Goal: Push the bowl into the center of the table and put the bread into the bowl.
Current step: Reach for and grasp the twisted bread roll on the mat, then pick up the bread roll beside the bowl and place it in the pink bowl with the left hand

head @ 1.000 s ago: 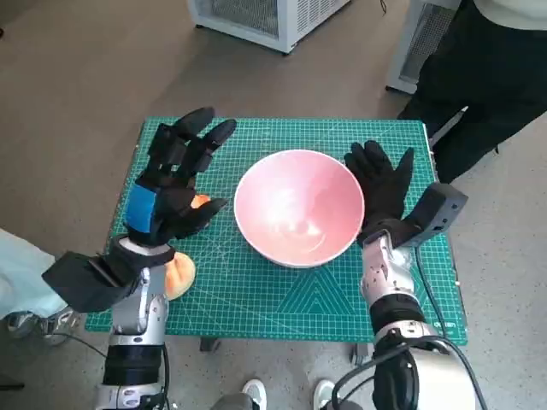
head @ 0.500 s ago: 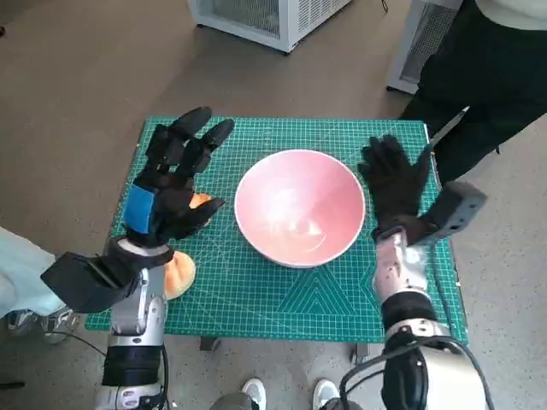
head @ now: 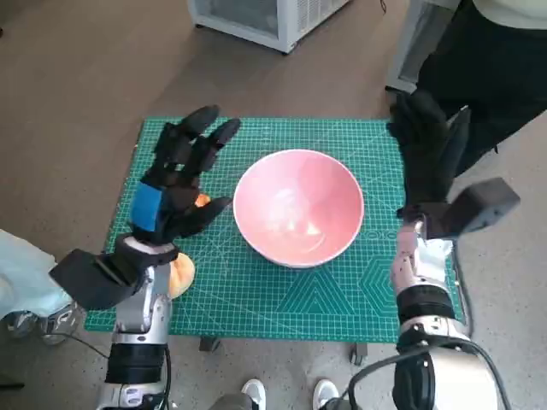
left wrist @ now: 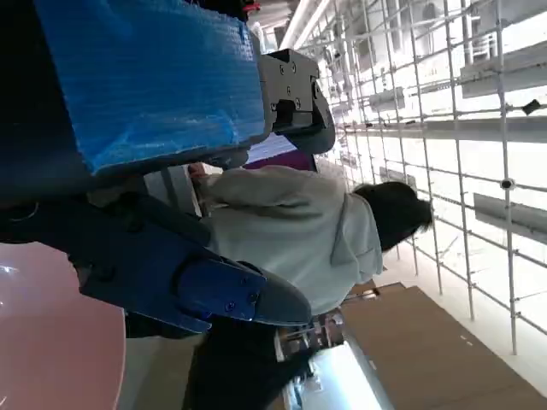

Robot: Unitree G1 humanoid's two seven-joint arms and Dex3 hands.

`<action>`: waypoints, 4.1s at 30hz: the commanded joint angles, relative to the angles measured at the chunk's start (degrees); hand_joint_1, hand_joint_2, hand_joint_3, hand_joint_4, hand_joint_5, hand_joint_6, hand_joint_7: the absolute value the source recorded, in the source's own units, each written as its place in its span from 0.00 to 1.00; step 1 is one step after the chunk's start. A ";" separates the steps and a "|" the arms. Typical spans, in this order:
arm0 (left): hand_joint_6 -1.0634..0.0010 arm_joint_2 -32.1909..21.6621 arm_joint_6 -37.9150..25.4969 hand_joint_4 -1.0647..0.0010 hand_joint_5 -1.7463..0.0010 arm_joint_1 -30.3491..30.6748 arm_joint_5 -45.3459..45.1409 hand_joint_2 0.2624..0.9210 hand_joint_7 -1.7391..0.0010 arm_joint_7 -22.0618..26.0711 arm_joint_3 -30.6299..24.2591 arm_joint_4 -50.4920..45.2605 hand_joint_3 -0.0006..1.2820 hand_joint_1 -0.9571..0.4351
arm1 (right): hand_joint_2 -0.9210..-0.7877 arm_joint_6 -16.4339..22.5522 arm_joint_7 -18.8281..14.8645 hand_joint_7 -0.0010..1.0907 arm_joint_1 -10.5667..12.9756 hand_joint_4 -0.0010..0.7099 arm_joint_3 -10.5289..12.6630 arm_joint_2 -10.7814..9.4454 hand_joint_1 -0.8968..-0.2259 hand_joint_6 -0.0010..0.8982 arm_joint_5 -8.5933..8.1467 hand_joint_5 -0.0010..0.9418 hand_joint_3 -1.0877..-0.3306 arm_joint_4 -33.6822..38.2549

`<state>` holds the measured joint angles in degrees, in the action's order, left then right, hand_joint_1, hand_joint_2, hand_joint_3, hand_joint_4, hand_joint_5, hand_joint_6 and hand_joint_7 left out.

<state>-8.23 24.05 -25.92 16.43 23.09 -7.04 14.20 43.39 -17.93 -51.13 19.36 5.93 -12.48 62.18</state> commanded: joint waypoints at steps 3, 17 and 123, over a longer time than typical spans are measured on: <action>0.89 -0.20 -0.74 0.74 0.84 -1.98 0.41 1.00 0.62 1.18 0.46 -0.02 0.11 0.30 | 0.00 3.31 -9.57 0.24 8.11 0.32 -3.57 -0.66 0.22 0.28 -3.65 0.02 0.37 -13.39; 0.93 -0.42 -2.95 0.75 0.83 -3.04 2.06 1.00 0.57 2.89 0.40 -1.62 0.12 0.28 | 0.00 1.61 -17.10 0.27 13.32 0.33 -6.97 -0.76 0.15 0.26 -9.36 0.01 0.49 -25.01; 0.32 -28.86 -22.18 0.27 0.34 -19.25 -50.26 0.97 0.43 -6.61 23.14 12.65 0.02 0.69 | 0.00 -0.29 -10.56 0.39 15.36 0.31 -8.28 -2.25 0.16 0.17 -6.92 0.00 0.48 -25.96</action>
<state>-35.65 1.52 -46.97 -35.82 17.48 19.40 33.53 43.20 -28.24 -37.02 11.04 3.83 -19.11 35.76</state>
